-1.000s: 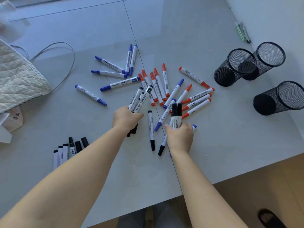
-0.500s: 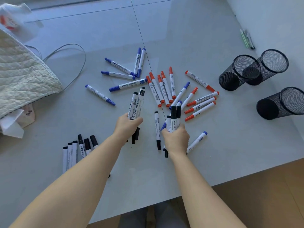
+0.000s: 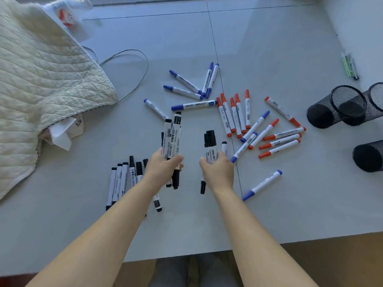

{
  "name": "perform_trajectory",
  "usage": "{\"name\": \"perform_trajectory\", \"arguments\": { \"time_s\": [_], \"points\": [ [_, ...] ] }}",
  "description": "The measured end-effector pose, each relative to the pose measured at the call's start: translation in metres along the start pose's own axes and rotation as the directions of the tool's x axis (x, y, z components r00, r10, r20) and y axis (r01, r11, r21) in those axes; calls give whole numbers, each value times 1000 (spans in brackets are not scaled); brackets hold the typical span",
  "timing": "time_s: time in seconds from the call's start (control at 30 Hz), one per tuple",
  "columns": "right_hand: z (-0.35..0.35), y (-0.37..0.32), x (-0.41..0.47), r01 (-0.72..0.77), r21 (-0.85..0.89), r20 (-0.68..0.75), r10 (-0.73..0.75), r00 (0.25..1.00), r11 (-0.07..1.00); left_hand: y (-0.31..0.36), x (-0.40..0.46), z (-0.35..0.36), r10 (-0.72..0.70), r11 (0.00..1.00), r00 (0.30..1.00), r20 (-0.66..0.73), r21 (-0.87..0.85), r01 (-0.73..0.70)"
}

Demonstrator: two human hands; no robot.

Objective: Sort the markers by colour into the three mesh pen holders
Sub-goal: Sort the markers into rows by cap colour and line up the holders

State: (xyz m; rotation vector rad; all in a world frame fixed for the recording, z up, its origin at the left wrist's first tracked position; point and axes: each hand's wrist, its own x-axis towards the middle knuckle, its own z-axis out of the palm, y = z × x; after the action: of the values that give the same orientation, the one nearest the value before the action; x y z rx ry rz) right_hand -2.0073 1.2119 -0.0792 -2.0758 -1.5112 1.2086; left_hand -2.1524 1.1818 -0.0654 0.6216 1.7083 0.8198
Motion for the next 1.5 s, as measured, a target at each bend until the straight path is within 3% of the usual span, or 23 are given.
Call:
{"name": "perform_trajectory", "arguments": {
  "time_s": [0.1,0.2,0.43,0.57,0.67,0.83,0.97,1.1,1.2,1.33,1.5],
  "points": [
    [23,-8,-14,-6,-46,174,14,985,999,-8,-17,-29,57,998,988,-147,40,-51],
    [44,-12,-28,-10,-121,225,37,974,993,-23,-28,-67,80,992,934,-349,122,-39],
    [90,-21,-57,32,-292,251,44,967,956,-78,-39,-125,-29,939,826,-563,268,216],
    [105,-23,-67,37,-322,194,28,981,946,-101,-40,-129,-100,917,832,-545,275,290],
    [110,-23,-73,56,-296,149,-12,989,954,-109,-41,-124,-16,894,835,-549,367,258],
    [112,-18,-78,149,-399,80,-128,989,905,-111,-46,-116,82,820,819,-568,505,268],
    [111,-6,-82,237,-579,148,-186,971,780,-115,-50,-109,225,729,865,-449,666,157],
    [110,3,-83,267,-630,191,-188,963,729,-119,-50,-101,228,673,901,-370,729,129],
    [101,-3,-76,245,-582,133,-207,969,776,-119,-49,-101,211,670,902,-377,728,148],
    [58,1,-49,192,-531,-98,-285,953,825,-118,-48,-98,226,677,897,-380,723,136],
    [22,9,-9,37,-610,-173,-179,968,791,-119,-44,-100,251,648,895,-369,751,128]
  ]
}}
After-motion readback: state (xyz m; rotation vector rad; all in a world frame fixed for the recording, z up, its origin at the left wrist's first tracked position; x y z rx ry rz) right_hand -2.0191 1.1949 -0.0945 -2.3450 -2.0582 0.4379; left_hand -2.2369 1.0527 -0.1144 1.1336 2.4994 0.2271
